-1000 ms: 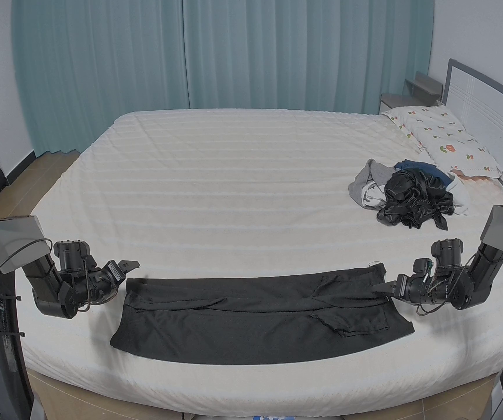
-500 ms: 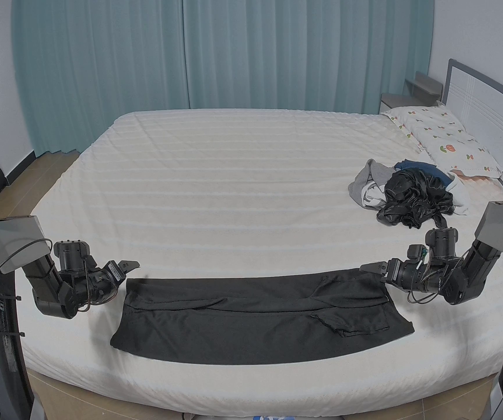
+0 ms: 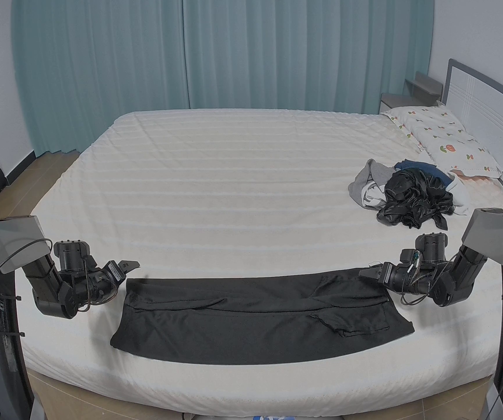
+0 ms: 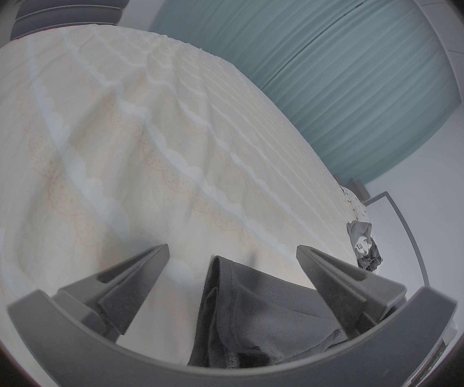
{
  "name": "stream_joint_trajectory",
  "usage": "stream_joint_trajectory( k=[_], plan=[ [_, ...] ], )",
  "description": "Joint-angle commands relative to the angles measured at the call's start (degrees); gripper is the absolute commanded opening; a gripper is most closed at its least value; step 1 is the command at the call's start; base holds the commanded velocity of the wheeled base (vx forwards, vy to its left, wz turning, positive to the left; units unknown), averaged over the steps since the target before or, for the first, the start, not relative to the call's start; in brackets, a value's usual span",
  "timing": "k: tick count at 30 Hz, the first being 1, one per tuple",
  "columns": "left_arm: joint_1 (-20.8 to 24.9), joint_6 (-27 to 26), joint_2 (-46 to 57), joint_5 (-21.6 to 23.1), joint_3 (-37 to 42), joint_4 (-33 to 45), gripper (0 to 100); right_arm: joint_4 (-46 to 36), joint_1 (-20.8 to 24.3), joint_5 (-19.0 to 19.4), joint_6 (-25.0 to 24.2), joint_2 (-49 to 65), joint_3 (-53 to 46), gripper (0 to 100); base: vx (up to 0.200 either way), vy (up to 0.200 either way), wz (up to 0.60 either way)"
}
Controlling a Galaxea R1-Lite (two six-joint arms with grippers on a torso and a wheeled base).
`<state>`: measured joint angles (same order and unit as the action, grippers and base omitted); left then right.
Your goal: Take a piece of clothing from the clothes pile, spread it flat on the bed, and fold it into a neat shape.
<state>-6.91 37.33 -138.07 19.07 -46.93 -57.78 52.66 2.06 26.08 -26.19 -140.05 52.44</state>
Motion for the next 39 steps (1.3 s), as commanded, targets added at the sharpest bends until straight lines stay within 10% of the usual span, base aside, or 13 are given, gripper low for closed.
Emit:
stream_joint_trajectory(
  k=[1, 11, 12, 31, 39],
  plan=[
    [0.0, 0.0, -0.1, 0.0, 0.0, 0.0, 100, 0.7, 0.0, 0.0, 0.0, -0.7, 0.2, 0, 0.0, 0.0, 0.0],
    [0.0, 0.1, 0.0, 0.1, 0.1, 0.0, 100, 6.0, -0.3, -0.6, -1.4, -1.4, -0.7, 0, 0.0, 0.0, 0.0],
    [0.0, 0.1, 0.1, 0.1, 0.1, 0.0, 100, 6.0, -0.3, -0.7, -1.4, -1.5, -0.8, 100, 0.0, 0.0, 0.0],
    [0.4, -0.1, 5.4, 0.8, 3.3, 0.1, 100, 11.8, -3.4, -0.9, -6.8, 2.9, -6.0, 100, -0.053, 0.0, 0.0],
    [2.5, -9.5, 6.5, -1.3, 6.0, 0.0, 100, 11.8, -3.1, -0.9, -6.9, 2.4, -5.9, 100, -0.025, 0.0, 0.0]
  ],
)
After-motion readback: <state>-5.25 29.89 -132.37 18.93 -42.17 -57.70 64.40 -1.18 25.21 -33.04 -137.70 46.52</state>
